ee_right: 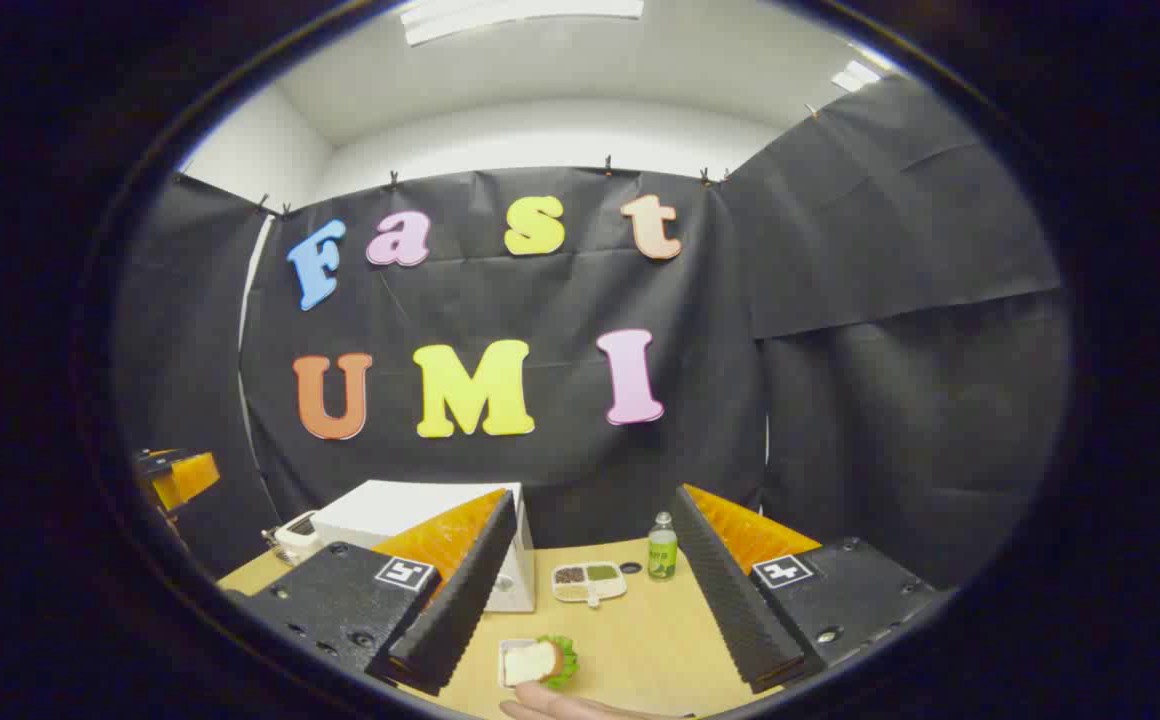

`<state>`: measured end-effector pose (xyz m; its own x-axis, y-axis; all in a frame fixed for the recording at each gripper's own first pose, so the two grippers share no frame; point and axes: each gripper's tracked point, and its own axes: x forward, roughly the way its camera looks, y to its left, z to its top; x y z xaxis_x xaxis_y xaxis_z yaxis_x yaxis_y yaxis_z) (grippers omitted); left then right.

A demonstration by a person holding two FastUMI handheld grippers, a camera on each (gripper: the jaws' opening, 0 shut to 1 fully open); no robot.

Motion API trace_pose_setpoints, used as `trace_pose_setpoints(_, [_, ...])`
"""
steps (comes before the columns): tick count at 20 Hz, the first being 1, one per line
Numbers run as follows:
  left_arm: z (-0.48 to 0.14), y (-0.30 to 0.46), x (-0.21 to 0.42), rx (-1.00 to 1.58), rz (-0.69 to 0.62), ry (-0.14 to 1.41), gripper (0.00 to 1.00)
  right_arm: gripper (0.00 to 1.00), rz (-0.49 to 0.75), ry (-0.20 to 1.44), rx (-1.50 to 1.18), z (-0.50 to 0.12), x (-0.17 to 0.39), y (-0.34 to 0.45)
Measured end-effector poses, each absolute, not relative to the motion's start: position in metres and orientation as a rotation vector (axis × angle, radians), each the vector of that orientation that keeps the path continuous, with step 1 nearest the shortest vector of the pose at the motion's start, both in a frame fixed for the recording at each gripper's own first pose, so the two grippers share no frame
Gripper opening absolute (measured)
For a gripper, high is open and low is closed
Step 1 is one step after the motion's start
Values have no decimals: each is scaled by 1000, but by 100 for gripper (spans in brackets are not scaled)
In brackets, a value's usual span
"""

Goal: Open the microwave oven with the left hand, put the food in, and close the microwave oven.

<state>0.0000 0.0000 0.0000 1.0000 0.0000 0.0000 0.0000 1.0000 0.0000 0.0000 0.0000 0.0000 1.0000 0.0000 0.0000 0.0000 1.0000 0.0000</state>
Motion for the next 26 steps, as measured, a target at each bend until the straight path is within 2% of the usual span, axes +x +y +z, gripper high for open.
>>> trace_pose_setpoints(1, [1, -3, -1, 9, -9, -3, 94, 100, -3, -5, 0, 2, 0, -3])
trace_pose_setpoints(2, [1, -5, -2, 10, -14, -6, 95, 91, -10, -6, -6, 2, 2, -8])
trace_pose_setpoints(9, [-1, -10, -2, -8, -38, 12, 94, 91, -21, 3, 5, -3, 7, -23])
trace_pose_setpoints(10, [0, -12, -1, -3, -43, 12, 94, 100, -21, 3, -3, -2, 8, -23])
trace_pose_setpoints(11, [-1, -12, -1, -6, -47, 17, 95, 91, -26, 1, -12, 1, 8, -25])
trace_pose_setpoints(15, [4, -10, 1, -26, -41, -11, 94, 92, -8, -11, -15, 6, 9, -20])
trace_pose_setpoints(21, [-2, -14, 37, -143, 18, -36, 94, 91, 22, -5, -5, 1, 15, -18])
trace_pose_setpoints(22, [-6, -13, 45, -136, 32, -34, 95, 100, 22, -7, -5, 2, 15, -19])
trace_pose_setpoints(23, [-14, -15, 54, -125, 41, -19, 95, 92, 22, -9, -4, 1, 15, -21])
trace_pose_setpoints(26, [-44, -30, 80, -114, 23, 52, 95, 92, 17, -32, -9, 3, 14, -28])
